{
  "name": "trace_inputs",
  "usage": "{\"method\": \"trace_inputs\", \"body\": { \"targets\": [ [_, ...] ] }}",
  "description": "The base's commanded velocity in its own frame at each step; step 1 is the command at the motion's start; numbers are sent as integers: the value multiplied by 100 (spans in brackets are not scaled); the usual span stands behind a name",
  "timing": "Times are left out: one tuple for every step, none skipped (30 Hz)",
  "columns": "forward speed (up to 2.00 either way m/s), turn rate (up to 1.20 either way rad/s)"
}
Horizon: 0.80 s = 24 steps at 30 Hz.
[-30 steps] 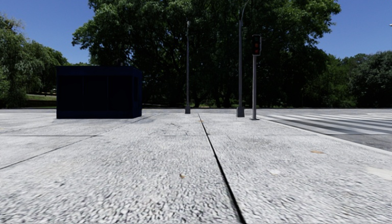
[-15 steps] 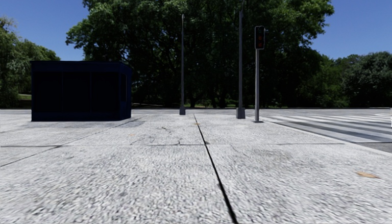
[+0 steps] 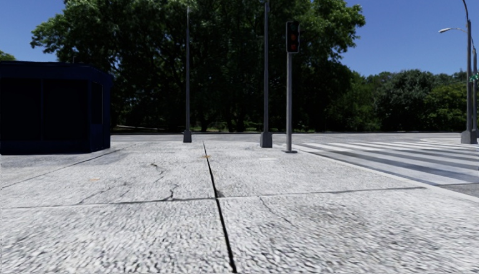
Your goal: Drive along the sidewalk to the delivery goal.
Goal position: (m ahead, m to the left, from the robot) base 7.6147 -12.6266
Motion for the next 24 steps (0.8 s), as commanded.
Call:
{"method": "trace_inputs", "body": {
  "targets": [
    [200, -38],
    [200, -38],
    [200, -38],
    [200, -38],
    [200, -38],
    [200, -38],
    [200, -38],
    [200, -38],
    [200, -38],
    [200, -38],
    [200, -38],
    [200, -38],
    [200, -38],
    [200, -38],
    [200, -38],
    [200, -38],
    [200, -38],
    [200, -38],
    [200, -38],
    [200, -39],
    [200, -39],
    [200, -40],
    [200, -40],
    [196, -40]
  ]
}}
